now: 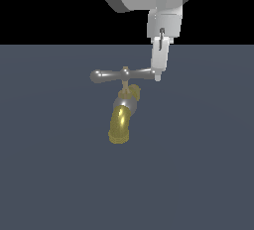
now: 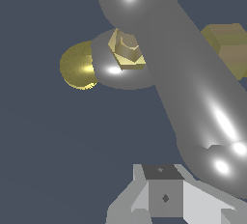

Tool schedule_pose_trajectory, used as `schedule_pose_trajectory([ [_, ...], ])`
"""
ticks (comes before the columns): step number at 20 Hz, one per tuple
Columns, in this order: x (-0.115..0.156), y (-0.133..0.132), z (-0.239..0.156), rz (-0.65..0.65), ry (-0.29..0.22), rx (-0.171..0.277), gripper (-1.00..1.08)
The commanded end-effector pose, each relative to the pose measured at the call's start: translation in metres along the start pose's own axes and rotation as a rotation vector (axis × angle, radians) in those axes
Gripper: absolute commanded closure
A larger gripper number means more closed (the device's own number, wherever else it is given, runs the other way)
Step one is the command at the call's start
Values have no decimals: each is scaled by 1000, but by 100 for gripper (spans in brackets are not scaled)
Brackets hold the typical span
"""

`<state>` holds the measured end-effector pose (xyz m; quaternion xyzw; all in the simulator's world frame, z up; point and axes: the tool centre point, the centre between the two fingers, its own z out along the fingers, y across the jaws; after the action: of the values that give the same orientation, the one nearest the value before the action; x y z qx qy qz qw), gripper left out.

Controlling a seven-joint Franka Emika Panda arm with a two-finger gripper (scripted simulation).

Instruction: Turn on the faucet by rotating a designated handle.

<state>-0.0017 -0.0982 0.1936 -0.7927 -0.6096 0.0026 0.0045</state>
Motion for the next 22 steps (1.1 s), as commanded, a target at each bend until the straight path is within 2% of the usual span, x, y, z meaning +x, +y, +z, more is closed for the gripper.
schedule_pose_trajectory([
  [1,-2,11,-2,1,-1,-10,108],
  [3,-1,6,-1,1,0,-2,108],
  [22,33,58,-2,1,-1,-8,108],
])
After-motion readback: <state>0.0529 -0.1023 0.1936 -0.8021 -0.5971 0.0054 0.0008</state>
